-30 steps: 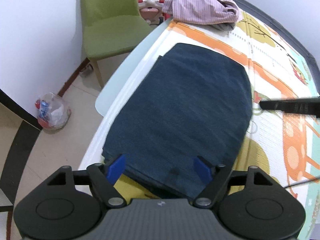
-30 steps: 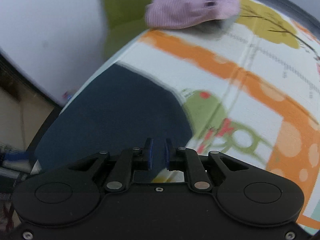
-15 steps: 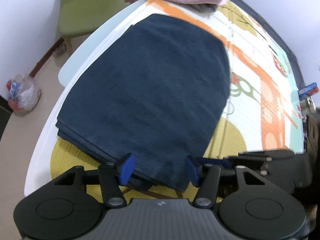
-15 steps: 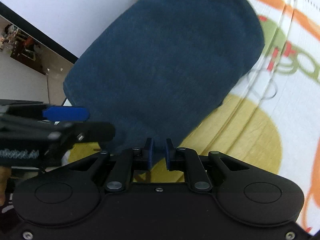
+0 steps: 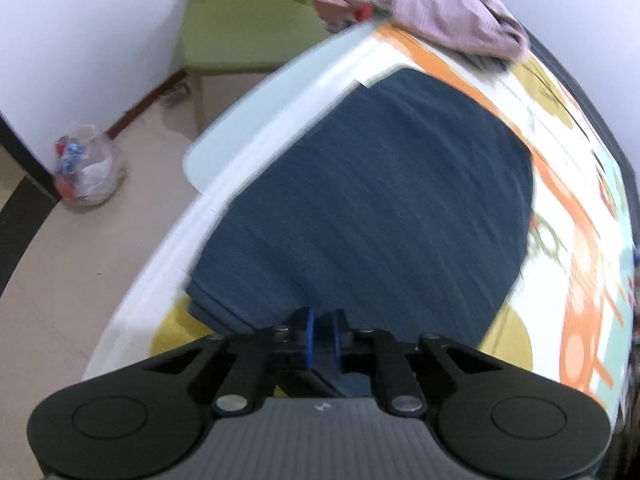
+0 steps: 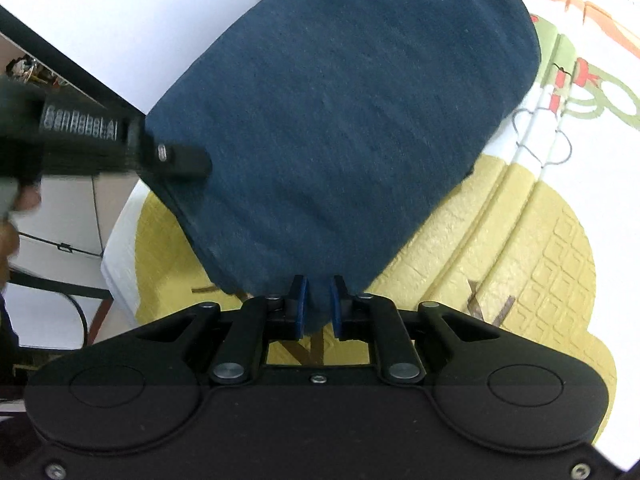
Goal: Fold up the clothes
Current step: 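Open both grippers and pull back from the folded jeans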
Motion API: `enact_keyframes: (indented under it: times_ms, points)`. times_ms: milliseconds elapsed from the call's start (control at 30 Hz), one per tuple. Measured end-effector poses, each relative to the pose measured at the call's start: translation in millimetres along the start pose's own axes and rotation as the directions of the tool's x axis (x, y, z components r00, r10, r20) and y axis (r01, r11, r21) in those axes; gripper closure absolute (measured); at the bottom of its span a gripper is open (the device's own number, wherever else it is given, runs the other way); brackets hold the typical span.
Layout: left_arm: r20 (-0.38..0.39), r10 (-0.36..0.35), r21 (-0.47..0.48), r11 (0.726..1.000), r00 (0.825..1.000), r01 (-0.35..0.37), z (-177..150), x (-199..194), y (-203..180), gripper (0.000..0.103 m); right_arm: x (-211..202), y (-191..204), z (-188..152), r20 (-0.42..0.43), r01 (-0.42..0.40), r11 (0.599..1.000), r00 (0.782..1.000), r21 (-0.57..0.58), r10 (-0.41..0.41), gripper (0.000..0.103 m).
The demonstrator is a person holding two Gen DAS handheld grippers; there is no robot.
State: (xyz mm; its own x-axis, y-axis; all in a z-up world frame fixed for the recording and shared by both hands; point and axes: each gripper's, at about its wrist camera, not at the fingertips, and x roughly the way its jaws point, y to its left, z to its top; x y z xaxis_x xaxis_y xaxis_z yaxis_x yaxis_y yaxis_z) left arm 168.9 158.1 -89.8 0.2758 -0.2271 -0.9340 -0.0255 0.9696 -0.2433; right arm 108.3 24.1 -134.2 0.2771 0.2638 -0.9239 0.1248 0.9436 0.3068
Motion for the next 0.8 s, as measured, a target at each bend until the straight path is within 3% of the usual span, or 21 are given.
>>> enact_keyframes:
  times_ms: [100, 167, 233, 300, 400, 533, 600, 800]
  points:
    - [0.021, 0.035, -0.006, 0.999, 0.999, -0.035, 6.4, -7.4, 2.7, 0.089, -0.6, -1.4, -9.9, -0.040, -0.005, 1.000, 0.999, 0.029, 0.006, 0.089]
    - [0.036, 0.059, 0.006, 0.998, 0.998, -0.059, 8.7, -16.2, 2.8, 0.079, -5.0, -5.4, -16.5, -0.055, -0.019, 0.998, 0.998, 0.068, 0.022, 0.089]
    - [0.046, 0.063, 0.013, 0.998, 0.997, -0.064, 10.1, -24.9, 2.2, 0.056, -15.3, -7.1, -20.0, -0.042, -0.005, 0.996, 0.999, 0.088, 0.009, 0.089]
    - [0.052, 0.057, 0.024, 0.998, 0.997, -0.058, 11.6, -33.5, -1.5, 0.044, -30.1, -8.2, -21.2, -0.039, 0.019, 0.994, 0.999, 0.108, -0.015, 0.089]
    - [0.051, 0.076, 0.071, 0.994, 0.996, -0.080, 8.6, -42.6, -14.4, 0.042, -56.0, -7.3, -16.4, -0.013, 0.049, 0.991, 0.999, 0.128, -0.048, 0.083]
    - [0.017, 0.058, 0.157, 0.986, 0.998, -0.060, -3.8, -48.0, -36.6, 0.030, -84.3, -6.3, 0.4, 0.039, 0.120, 0.989, 0.992, 0.089, -0.124, 0.064]
    - [-0.009, 0.046, 0.203, 0.978, 0.999, -0.044, -13.6, -49.0, -47.1, 0.029, -95.5, -2.4, 0.3, 0.054, 0.129, 0.989, 0.990, 0.079, -0.133, 0.062]
    - [-0.073, 0.100, 0.320, 0.945, 0.992, -0.072, -48.5, -43.5, -67.5, 0.024, -96.2, 5.4, -1.7, 0.021, 0.148, 0.987, 0.989, 0.055, -0.149, 0.055]
